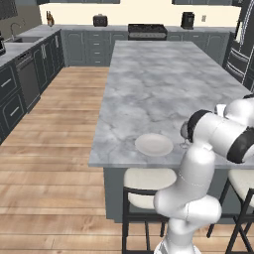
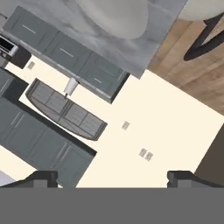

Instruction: Retrieve the wine glasses from the counter and place one next to each plate.

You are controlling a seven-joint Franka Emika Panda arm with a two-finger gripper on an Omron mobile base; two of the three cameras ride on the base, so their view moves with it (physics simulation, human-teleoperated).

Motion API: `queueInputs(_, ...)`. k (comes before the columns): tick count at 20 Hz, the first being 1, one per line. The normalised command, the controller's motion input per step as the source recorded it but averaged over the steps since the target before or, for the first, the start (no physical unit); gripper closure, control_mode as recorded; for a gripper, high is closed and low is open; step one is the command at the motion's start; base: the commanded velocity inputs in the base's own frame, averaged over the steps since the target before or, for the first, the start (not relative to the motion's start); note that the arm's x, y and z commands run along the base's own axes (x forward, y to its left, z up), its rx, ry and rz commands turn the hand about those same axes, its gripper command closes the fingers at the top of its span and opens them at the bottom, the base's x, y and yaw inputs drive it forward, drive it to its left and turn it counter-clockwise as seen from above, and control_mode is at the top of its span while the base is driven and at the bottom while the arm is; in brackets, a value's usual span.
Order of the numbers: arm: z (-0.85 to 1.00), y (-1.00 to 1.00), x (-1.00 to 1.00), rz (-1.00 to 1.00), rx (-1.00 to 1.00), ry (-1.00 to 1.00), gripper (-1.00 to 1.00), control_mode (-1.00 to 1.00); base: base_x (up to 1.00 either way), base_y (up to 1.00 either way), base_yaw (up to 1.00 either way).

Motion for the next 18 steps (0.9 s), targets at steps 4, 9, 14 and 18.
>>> queueInputs(4, 0.40, 0.73, -0.92, -0.01, 0.00, -0.25, -1.00, -1.00, 0.00, 0.00, 0.00)
queueInputs(9, 0.52, 0.45, -0.86, -0.05, 0.01, -0.28, -1.00, -1.00, 0.00, 0.00, 0.00)
queueInputs(14, 0.93, 0.07, -0.54, -0.04, 0.06, -0.16, -1.00, -1.00, 0.00, 0.00, 0.00)
queueInputs(18, 0.46, 0.52, -0.66, -0.09, 0.05, -0.12, -1.00, -1.00, 0.00, 0.00, 0.00)
